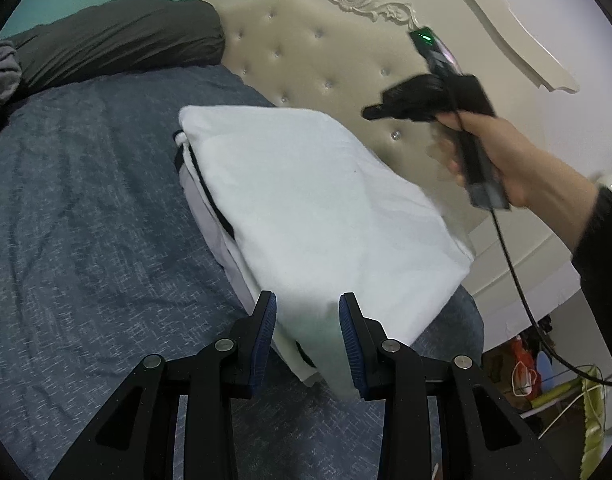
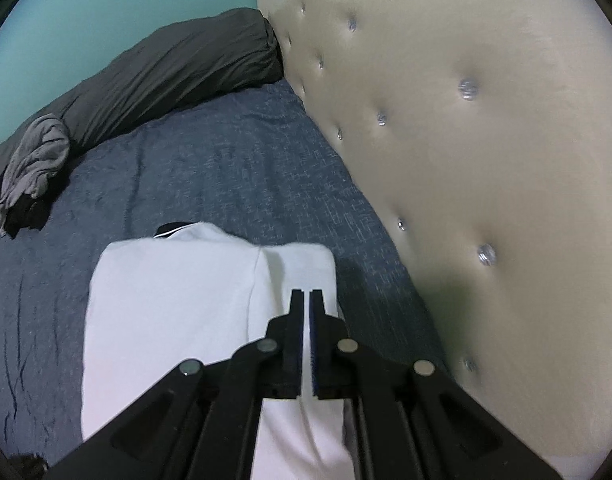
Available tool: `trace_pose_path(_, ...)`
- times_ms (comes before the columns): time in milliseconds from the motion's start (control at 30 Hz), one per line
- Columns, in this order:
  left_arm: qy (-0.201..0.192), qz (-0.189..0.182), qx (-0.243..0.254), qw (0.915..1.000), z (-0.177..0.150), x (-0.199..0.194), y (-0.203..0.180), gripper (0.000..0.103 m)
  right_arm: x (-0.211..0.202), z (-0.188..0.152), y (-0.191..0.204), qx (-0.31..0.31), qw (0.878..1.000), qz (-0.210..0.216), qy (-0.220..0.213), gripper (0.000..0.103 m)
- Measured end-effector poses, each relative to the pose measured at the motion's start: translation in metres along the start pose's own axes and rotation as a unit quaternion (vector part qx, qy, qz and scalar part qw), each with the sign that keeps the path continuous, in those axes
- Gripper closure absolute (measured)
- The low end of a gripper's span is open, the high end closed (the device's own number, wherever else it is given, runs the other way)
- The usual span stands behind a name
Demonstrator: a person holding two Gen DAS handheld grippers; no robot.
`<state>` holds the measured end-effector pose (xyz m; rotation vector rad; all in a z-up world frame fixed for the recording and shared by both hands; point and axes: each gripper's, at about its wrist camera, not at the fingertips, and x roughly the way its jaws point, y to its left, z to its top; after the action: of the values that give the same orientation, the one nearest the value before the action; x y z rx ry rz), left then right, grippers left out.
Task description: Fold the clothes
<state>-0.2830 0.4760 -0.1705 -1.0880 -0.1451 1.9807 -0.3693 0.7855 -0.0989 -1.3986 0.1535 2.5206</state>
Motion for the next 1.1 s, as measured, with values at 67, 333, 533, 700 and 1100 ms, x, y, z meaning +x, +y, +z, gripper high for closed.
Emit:
trace_pose_path(67, -0.003, 0.006, 0.000, 1.0000, 0.001, -0.011, -0.002, 0.067, -0.013, -0.010, 0.001, 0.000, 1.000, 0.003, -0.001, 0.101)
trace_pose_path(333, -0.007, 0.028, 0.008, 0.9996, 0.001, -0.050, -0.019, 0.067, -0.067, -0.050, 0.008, 0.005, 1.000, 0.021, -0.020, 0.101)
trace_pose_path(533, -0.016, 0.036, 0.017, 0.9991, -0.002, -0.079, -0.037, 0.067, -0.108, -0.076, 0.018, 0.014, 0.999, 0.030, -0.041, 0.100)
trace_pose_path(700, -0.024, 0.041, 0.026, 0.9985, -0.006, -0.102, -0.049, 0.067, -0.132, -0.095, 0.026, 0.019, 0.998, 0.033, -0.052, 0.097)
trace_pose_path(1100, -0.046, 0.047, 0.048, 0.9966, -0.014, -0.155, -0.077, 0.067, -0.189, -0.136, 0.040, 0.050, 0.994, 0.034, -0.089, 0.071)
